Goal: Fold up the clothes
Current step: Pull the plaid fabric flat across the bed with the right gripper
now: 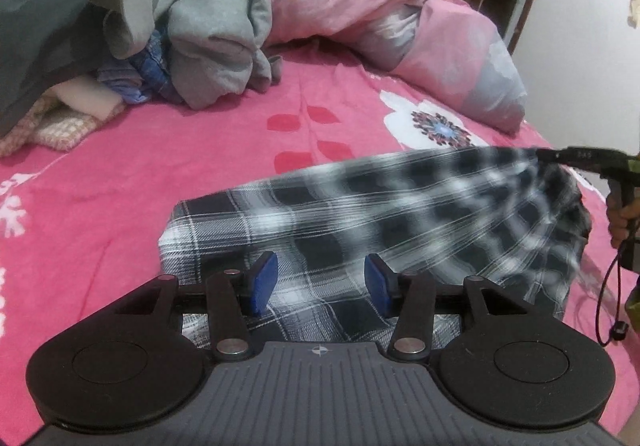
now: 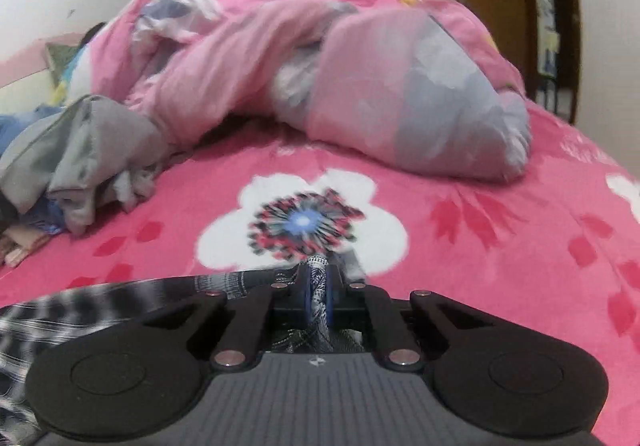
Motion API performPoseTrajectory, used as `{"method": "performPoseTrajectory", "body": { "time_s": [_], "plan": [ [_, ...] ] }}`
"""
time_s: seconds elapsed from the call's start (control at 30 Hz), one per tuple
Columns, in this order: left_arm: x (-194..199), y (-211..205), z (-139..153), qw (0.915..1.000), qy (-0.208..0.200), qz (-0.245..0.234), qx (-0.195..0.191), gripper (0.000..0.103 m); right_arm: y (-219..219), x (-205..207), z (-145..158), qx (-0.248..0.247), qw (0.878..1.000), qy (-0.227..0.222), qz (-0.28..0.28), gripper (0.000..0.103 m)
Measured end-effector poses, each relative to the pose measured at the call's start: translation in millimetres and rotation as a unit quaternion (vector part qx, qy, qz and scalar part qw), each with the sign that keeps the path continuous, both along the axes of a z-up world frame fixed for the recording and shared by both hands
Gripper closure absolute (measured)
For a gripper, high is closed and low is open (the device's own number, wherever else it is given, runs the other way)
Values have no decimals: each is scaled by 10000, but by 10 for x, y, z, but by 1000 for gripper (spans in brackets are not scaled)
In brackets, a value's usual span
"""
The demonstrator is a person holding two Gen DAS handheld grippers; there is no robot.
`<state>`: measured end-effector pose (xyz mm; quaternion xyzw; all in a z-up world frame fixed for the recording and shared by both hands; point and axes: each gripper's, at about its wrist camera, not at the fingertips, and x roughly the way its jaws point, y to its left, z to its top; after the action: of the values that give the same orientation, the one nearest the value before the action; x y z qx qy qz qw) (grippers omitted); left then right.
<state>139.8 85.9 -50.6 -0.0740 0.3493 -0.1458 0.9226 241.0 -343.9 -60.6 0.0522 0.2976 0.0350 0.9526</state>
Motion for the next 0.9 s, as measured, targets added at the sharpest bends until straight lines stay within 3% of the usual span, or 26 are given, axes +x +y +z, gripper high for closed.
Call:
{"method": "performPoseTrajectory", "body": {
  "time_s": [0.1,0.17,0.27,0.4,0.5,0.57,0.7,0.77,0.9],
  "plan": [
    [35,-39,-71,9999,80,-47,98,55,-66,118,-313,-250,9992,217,-219,95],
    [46,-39,-96,9999,89,-7,135,55,-130,107,-328,-54,9996,74,-270,94],
    [42,16,-95,9999,58,111,83,55,-177,8,-179,186,9992,-236,-252,93],
    [55,104,-110,9997,72,247,-31,55,-132,-263,98,93,9971,-740,-145,92],
    [62,141,-131,9995,60,282,-85,55,-160,-506,215,373,9946,-969,-13,92],
    [73,148,-154,9995,55,294,-92,55,-203,-557,143,627,9946,-819,123,92],
    [119,166,-171,9992,89,373,-138,55,-230,-271,-336,690,9975,124,-53,93],
    [140,182,-174,9988,122,429,-184,55,-281,-197,-451,882,9958,45,-251,91],
    [119,240,-125,9974,164,630,-303,55,-255,-217,-318,944,9945,158,-419,88]
  ]
}}
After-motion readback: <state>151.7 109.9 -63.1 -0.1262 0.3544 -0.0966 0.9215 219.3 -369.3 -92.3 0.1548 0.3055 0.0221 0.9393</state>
